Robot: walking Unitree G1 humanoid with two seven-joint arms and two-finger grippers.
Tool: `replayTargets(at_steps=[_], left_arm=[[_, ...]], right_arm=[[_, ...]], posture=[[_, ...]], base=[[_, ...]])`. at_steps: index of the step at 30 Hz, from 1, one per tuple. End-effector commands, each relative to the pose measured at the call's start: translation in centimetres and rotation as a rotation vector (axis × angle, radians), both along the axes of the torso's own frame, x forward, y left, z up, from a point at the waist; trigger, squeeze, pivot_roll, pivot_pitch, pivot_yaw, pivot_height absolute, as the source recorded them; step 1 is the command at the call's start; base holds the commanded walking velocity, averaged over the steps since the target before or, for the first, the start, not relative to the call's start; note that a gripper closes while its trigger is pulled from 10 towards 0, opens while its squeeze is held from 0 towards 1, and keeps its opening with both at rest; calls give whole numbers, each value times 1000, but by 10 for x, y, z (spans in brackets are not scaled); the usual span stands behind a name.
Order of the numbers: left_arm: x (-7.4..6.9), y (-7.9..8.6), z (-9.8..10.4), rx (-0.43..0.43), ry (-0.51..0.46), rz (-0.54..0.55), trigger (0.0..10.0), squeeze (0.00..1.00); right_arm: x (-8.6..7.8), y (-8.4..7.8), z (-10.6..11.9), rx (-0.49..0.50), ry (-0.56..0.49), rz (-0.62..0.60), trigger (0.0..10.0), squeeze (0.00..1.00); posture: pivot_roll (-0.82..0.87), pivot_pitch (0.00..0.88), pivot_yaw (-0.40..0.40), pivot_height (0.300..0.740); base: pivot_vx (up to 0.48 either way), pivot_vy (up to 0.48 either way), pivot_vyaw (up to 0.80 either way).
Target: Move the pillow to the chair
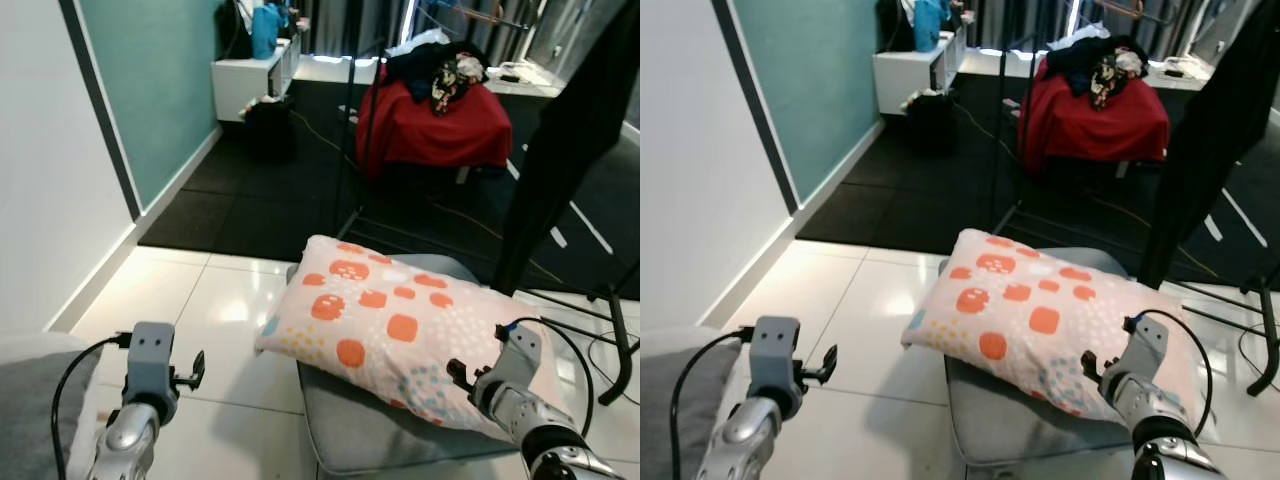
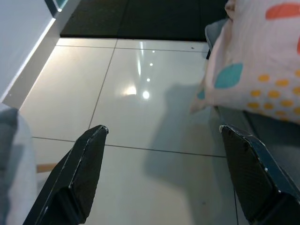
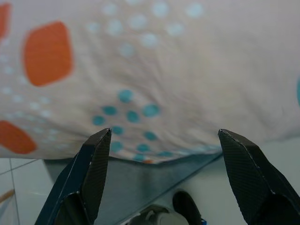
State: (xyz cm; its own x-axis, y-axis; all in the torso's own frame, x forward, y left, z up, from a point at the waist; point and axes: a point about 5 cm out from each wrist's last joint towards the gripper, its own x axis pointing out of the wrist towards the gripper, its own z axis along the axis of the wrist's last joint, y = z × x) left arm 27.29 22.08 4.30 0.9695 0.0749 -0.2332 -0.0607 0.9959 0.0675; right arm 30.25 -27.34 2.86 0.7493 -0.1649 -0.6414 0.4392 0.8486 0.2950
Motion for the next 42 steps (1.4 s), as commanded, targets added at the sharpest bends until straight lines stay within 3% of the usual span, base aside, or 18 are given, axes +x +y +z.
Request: replayTargets(at_steps=[1, 10, 17, 29, 30, 31, 34, 36, 37, 42], left_arm=[[0, 2, 3, 23, -12, -8, 10000, 0], [-7, 7, 9, 60, -16, -31, 10000, 0], [-16, 17, 14, 95, -11, -39, 10000, 0], [-22, 21, 24, 129, -7, -56, 10000, 0], [-22, 20, 24, 131, -6, -63, 10000, 0], [-22, 18, 24, 135, -5, -71, 10000, 0], [-22, 18, 24, 136, -4, -73, 10000, 0], [-22, 18, 25, 135, -2, -71, 10000, 0], [-22, 18, 25, 134, -1, -71, 10000, 0], [-22, 16, 24, 129, 5, -69, 10000, 0]], right_arm=[[4, -3, 5, 7, -14, -24, 10000, 0], [20, 10, 18, 186, -144, -121, 10000, 0], [14, 17, 6, 330, -143, -235, 10000, 0], [0, 16, -10, 295, -26, -400, 10000, 0], [0, 19, -11, 286, 0, -379, 10000, 0], [3, 30, -11, 186, 65, -196, 10000, 0], [4, 33, -11, 148, 79, -120, 10000, 0], [11, 33, -1, -126, 59, 176, 10000, 0], [14, 34, 2, -218, 53, 273, 10000, 0], [26, 31, 27, -344, -88, 447, 10000, 0]], posture=[[-166, 43, -45, 605], [-121, 100, -13, 570], [-92, 132, 6, 545], [-81, 165, 15, 510], [-82, 166, 15, 505], [-84, 168, 14, 495], [-85, 168, 13, 490], [-91, 171, 10, 480], [-91, 171, 10, 475], [-112, 170, 5, 460]], base=[[0, 0, 0], [0, 0, 0], [0, 0, 0], [0, 0, 0], [0, 0, 0], [0, 0, 0], [0, 0, 0], [0, 0, 0], [0, 0, 0], [0, 0, 0]])
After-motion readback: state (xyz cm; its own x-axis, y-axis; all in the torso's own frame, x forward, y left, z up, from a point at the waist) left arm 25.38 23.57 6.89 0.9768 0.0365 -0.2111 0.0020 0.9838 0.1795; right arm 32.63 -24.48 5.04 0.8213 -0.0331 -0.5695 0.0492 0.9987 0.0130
